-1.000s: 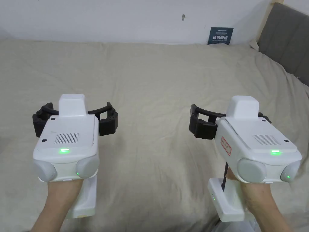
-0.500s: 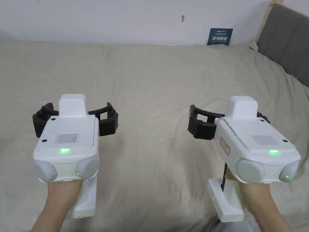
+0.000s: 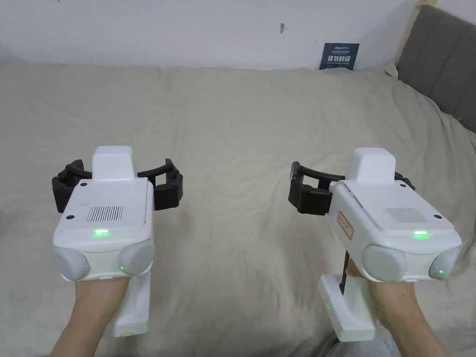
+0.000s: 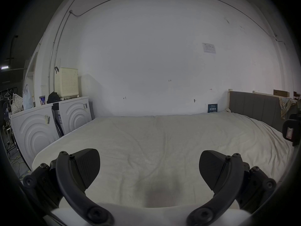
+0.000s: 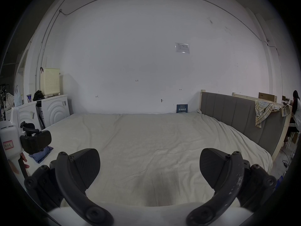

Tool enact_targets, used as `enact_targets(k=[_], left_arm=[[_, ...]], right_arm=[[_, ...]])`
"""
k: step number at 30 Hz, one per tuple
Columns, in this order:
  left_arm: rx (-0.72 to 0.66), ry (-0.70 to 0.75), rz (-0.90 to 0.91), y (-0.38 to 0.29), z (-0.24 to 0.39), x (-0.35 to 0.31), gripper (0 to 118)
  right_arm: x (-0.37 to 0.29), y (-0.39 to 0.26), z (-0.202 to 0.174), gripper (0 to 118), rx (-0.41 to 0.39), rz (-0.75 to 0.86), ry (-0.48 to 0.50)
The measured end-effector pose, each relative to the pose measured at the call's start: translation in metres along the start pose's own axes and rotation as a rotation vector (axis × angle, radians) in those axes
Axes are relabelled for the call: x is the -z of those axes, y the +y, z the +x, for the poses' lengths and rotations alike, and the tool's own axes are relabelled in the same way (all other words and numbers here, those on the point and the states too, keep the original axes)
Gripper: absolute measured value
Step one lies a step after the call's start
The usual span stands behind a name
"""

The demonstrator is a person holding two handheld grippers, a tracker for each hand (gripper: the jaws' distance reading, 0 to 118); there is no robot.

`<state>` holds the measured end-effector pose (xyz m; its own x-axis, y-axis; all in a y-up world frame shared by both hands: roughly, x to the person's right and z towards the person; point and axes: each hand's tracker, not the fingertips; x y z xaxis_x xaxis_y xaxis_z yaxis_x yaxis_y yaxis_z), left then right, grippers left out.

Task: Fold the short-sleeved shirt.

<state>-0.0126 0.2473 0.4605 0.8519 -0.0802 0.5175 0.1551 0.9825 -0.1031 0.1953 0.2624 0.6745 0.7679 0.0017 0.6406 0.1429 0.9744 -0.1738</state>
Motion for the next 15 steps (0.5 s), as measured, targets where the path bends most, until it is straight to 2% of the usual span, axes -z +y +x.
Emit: enact_targets(k=[15], left_arm=[[0.002,-0.005,-0.008,-0.0005,0.0025,0.0000,118]], right_arm=[[-0.0011,-0.0016,-0.0003,118,0.000,-0.005,-0.004]])
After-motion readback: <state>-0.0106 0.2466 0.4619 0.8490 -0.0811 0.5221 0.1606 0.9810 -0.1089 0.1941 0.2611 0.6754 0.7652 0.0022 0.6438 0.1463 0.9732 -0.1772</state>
